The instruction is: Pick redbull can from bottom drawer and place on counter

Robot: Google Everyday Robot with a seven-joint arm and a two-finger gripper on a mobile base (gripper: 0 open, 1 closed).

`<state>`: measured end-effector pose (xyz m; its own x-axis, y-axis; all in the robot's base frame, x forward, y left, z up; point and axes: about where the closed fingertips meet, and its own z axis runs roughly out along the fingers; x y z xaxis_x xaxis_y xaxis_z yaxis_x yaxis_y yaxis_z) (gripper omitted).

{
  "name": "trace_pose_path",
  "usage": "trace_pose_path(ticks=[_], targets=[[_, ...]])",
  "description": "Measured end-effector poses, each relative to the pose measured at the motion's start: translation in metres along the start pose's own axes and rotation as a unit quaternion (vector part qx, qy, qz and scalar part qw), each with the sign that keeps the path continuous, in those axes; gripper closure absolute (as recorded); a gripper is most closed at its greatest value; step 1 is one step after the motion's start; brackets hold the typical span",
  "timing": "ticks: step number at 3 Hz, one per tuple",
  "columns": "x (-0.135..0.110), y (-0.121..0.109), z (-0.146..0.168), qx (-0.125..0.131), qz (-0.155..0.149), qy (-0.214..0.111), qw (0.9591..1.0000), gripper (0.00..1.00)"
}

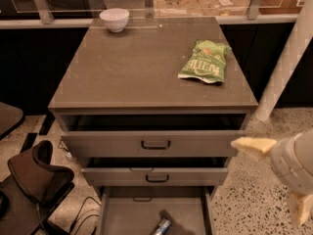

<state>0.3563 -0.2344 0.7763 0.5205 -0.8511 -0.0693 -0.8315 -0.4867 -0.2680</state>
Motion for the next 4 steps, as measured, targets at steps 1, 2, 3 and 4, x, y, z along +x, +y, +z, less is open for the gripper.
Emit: trace_pose_path(ticks=[1, 2, 3, 4], targets=[[-0.014, 0.020, 0.053, 0.013, -0.079, -0.001, 0.9968, 0.00], [-0.024, 0.025, 0.100, 0.032, -0.134, 0.012, 0.9904, 0.00], [-0.030, 0.014, 0.137, 0.050, -0.167, 0.037, 0.9840, 0.00], [-0.023, 0.002, 0.135, 0.074, -0.160, 0.057, 0.9826, 0.00]])
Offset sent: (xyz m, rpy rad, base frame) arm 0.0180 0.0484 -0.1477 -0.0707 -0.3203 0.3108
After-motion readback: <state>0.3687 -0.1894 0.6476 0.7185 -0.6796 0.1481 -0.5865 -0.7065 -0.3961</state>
